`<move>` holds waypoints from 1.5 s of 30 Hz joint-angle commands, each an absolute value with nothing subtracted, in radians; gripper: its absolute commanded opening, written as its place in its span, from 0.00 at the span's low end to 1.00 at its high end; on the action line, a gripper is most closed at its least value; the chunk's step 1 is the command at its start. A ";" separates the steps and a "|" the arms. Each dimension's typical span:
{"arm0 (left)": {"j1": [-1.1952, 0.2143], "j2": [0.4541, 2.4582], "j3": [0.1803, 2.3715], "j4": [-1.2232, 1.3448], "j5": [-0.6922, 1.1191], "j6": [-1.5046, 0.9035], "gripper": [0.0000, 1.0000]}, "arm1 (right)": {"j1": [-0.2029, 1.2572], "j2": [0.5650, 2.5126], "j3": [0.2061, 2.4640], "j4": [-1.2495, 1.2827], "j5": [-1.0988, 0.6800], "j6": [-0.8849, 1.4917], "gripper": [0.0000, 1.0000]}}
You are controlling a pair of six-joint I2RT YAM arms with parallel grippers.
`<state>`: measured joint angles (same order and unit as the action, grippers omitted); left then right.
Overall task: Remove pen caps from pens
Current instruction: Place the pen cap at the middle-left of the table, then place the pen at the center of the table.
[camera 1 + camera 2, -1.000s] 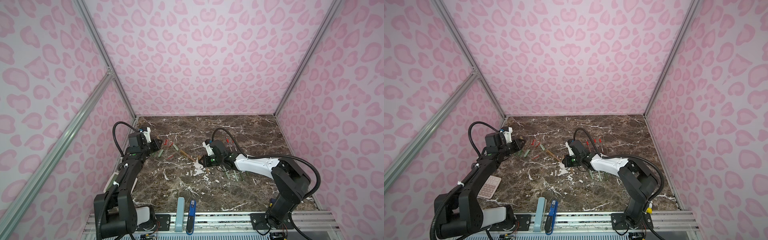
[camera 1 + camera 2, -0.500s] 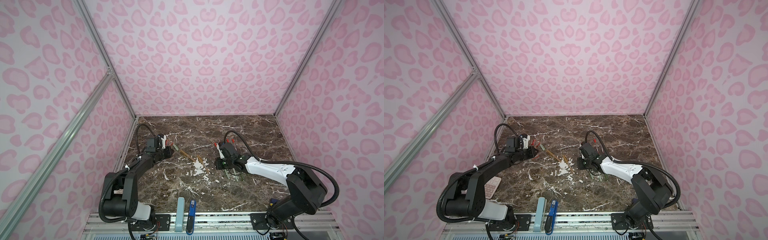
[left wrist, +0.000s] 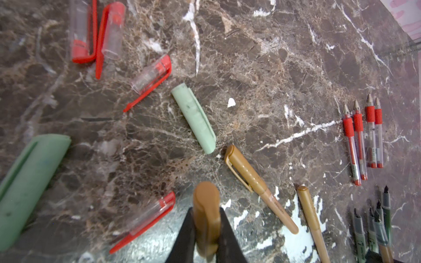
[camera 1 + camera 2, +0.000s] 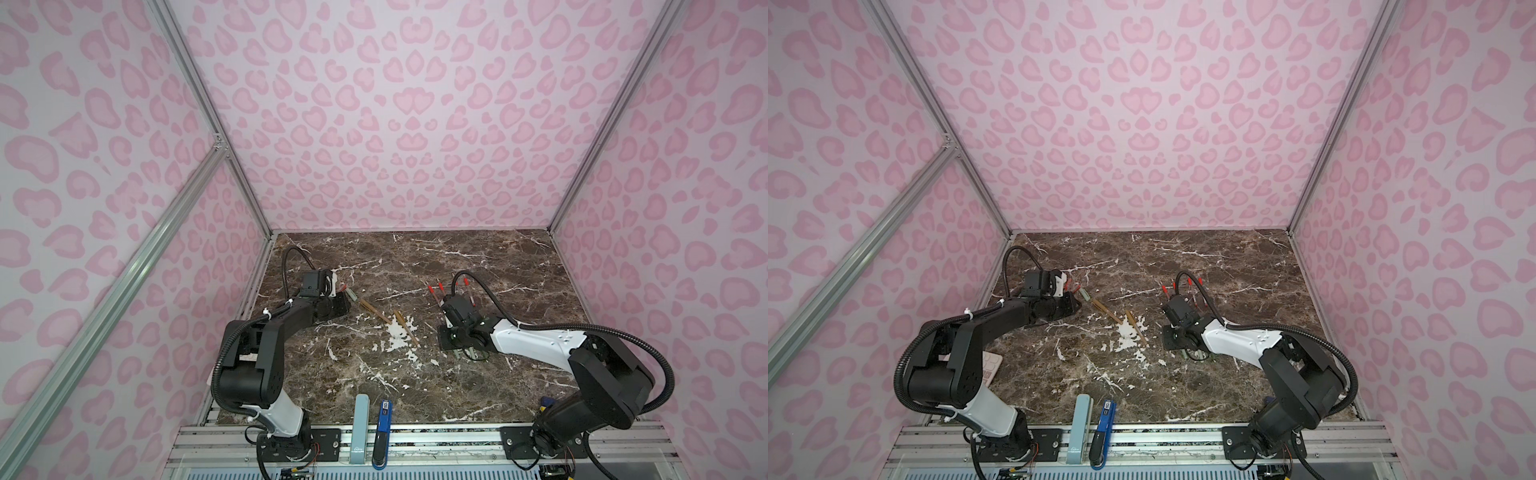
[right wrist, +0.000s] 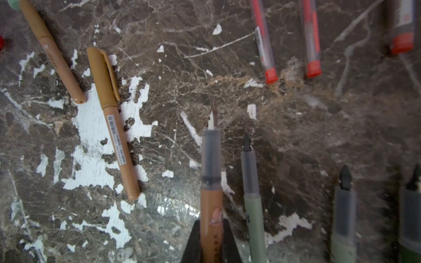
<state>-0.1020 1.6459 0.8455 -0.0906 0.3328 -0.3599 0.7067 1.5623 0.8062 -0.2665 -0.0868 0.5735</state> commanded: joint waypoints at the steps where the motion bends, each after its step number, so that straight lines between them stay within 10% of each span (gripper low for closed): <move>1: -0.108 1.654 0.857 -0.104 0.318 -0.360 0.25 | 0.704 1.581 0.822 -0.279 -0.072 0.577 0.01; 18: -0.108 1.536 0.855 -0.124 0.264 -0.324 0.35 | 0.731 1.559 0.808 -0.302 -0.030 0.583 0.02; 29: -0.100 1.379 0.823 -0.102 0.223 -0.156 0.63 | 0.747 1.618 0.813 -0.297 0.000 0.595 0.20; 45: 0.000 1.330 0.844 -0.123 0.288 -0.192 0.66 | 0.789 1.584 0.940 -0.416 0.042 0.563 0.25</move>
